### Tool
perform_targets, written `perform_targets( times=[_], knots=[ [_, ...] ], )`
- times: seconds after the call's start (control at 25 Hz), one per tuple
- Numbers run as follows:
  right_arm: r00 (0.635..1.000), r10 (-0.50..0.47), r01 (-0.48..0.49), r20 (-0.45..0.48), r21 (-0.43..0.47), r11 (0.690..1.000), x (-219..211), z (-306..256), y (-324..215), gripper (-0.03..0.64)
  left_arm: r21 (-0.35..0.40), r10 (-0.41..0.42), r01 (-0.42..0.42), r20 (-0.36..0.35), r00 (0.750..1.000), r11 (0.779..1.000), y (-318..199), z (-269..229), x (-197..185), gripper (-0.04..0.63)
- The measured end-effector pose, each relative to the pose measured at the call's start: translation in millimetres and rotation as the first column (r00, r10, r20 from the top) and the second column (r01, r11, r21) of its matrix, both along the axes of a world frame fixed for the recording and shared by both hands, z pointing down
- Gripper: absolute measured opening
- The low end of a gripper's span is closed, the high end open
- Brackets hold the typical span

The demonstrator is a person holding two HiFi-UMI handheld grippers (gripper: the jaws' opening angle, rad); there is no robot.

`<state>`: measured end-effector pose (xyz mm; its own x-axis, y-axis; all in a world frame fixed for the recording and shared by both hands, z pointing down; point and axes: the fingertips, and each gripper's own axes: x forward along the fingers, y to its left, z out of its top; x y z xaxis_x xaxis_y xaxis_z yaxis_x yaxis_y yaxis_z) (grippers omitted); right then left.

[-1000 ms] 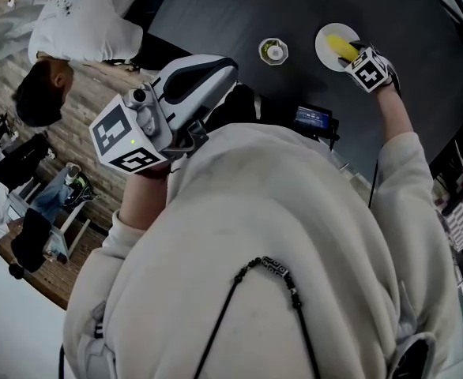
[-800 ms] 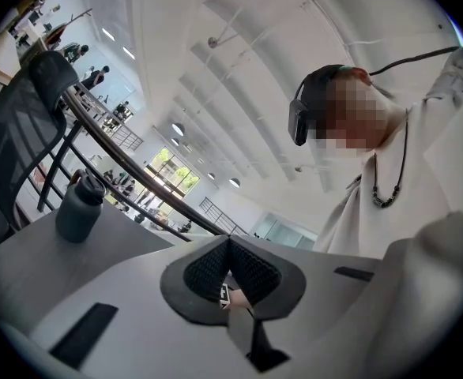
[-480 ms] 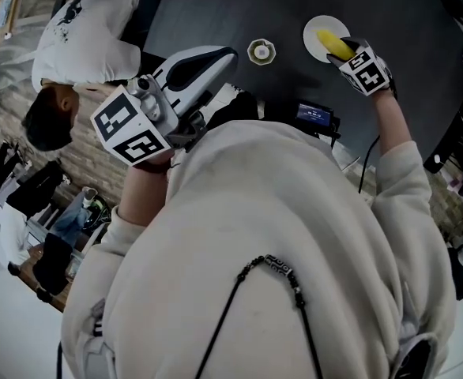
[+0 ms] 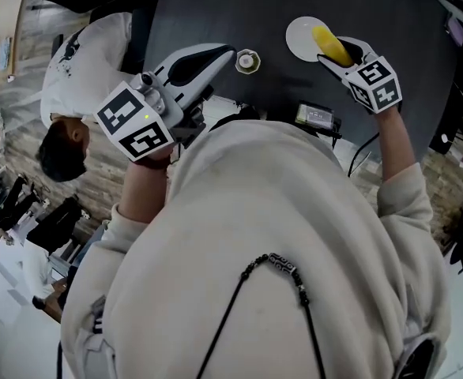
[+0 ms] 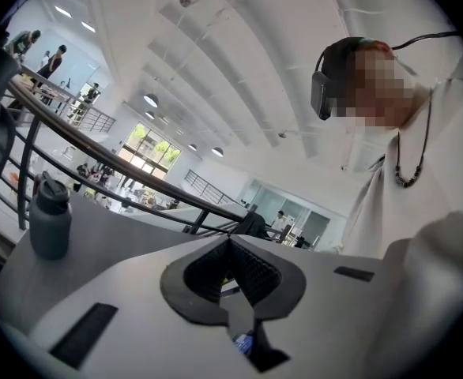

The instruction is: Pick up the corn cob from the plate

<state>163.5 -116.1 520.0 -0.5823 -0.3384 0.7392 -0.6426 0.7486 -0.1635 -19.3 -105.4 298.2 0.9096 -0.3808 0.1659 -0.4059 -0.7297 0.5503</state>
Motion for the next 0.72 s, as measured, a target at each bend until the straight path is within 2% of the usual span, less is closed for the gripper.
perform_targets(
  times=[0.12, 0.36, 0.56, 0.72],
  knots=[
    [0.997, 0.040, -0.043, 0.061, 0.046, 0.998, 4, -37, 2, 0.259, 0.035, 0.032, -0.032, -0.012, 0.999, 0.999, -5, -8, 17, 0.005],
    [0.976, 0.129, -0.152, 0.178, 0.123, 0.981, 6, -106, 11, 0.259, 0.083, 0.084, -0.081, -0.034, 0.996, 0.993, -4, -22, 26, 0.005],
    [0.935, 0.181, -0.236, 0.306, 0.156, 0.959, 13, -158, 22, 0.259, 0.131, 0.139, -0.133, -0.035, 0.990, 0.982, -3, -34, 42, 0.005],
    [0.889, 0.158, -0.259, 0.429, 0.188, 0.947, 8, -201, 32, 0.259, 0.162, 0.180, -0.170, -0.044, 0.983, 0.972, 0, -41, 53, 0.005]
  ],
)
